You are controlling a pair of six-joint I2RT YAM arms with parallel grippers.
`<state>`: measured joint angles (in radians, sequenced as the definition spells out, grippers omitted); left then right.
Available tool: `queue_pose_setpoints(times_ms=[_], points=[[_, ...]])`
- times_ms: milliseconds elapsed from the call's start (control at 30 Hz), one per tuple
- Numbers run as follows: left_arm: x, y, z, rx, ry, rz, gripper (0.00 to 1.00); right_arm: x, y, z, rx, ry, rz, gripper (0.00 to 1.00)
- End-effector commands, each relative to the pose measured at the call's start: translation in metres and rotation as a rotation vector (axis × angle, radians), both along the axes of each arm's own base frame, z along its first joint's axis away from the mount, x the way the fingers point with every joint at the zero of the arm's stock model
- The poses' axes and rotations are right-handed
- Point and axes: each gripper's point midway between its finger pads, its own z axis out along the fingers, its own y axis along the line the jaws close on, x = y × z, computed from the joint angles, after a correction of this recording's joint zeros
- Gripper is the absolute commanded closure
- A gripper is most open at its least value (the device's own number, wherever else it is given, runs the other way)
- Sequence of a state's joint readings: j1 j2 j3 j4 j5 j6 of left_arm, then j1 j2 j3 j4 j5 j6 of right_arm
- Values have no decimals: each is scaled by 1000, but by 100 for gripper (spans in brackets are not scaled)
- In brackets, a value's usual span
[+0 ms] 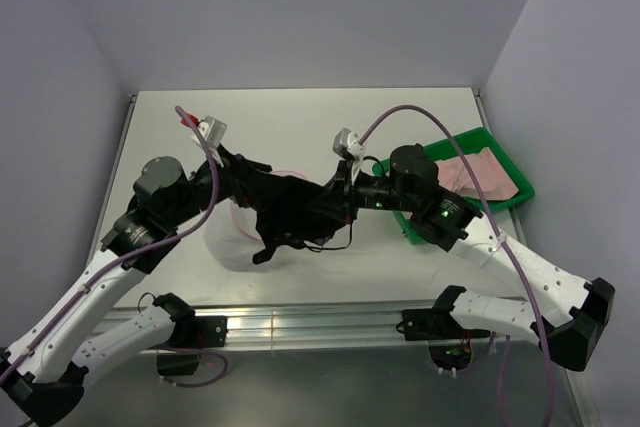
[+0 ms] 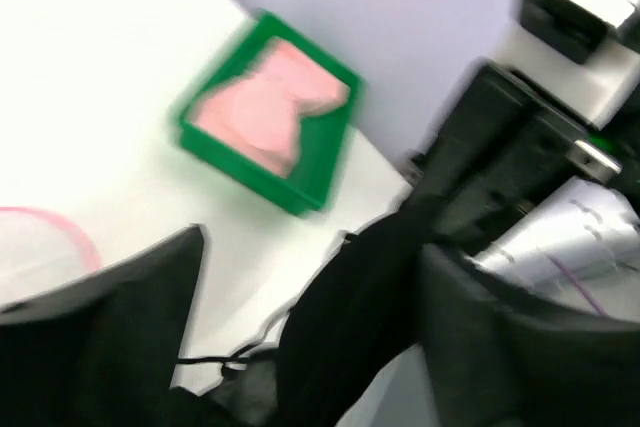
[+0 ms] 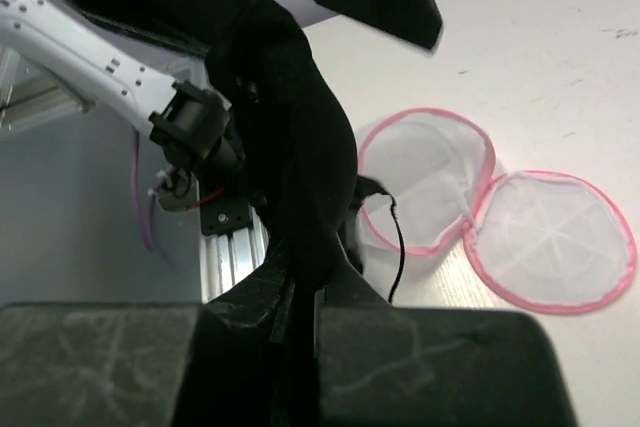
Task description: Place the bra in the laundry bag and zip it closed
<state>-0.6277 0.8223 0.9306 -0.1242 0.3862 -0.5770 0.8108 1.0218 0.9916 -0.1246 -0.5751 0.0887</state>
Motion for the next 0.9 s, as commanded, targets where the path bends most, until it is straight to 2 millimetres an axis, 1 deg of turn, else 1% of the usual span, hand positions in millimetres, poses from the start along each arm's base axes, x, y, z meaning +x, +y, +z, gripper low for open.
queue_pose_setpoints(times_ms=[0,33,67,100,133,167,200,233,267,300,333,367,400,467,567,600,667,700,733,767,800,833,867], points=[[30,46,18,42,-17,321,8,8,-5,24,99,-5,-30,100],[34,56,15,55,-5,377,5,11,-7,23,99,8,-45,100],[37,67,3,96,30,437,4,19,-11,21,101,15,-76,100],[40,76,-4,111,52,495,3,22,-13,18,107,39,-96,100],[45,92,-9,123,63,585,4,27,-15,23,135,31,-111,100],[44,100,-20,148,90,618,5,33,-18,24,145,35,-136,100],[43,105,-34,152,125,646,10,41,-24,23,154,57,-172,100],[45,113,-46,169,146,693,13,45,-27,25,166,58,-189,100],[44,117,-56,180,168,715,15,52,-32,27,175,56,-234,100],[44,119,-78,210,214,734,18,57,-36,29,181,56,-266,100],[44,121,-90,230,236,746,20,61,-38,32,191,49,-290,100],[44,120,-108,257,271,744,21,64,-39,36,200,39,-306,100],[46,118,-120,287,298,743,23,70,-42,38,209,38,-344,100],[47,117,-142,321,338,749,24,75,-43,42,221,40,-375,100],[56,111,-155,347,343,751,28,82,-45,53,269,35,-412,100],[59,110,-163,372,359,753,33,83,-44,59,293,40,-415,100],[61,108,-172,396,372,752,39,88,-40,59,303,61,-417,100],[62,107,-180,414,384,748,48,90,-38,62,325,80,-415,100],[62,108,-184,426,391,753,52,93,-34,59,327,97,-414,100],[61,111,-188,438,399,765,54,95,-31,56,338,120,-413,100],[62,116,-190,452,398,792,53,97,-29,59,355,117,-406,100],[61,120,-190,460,398,806,53,103,-23,49,341,143,-409,100],[57,124,-190,458,404,817,51,106,-20,47,345,161,-407,100]])
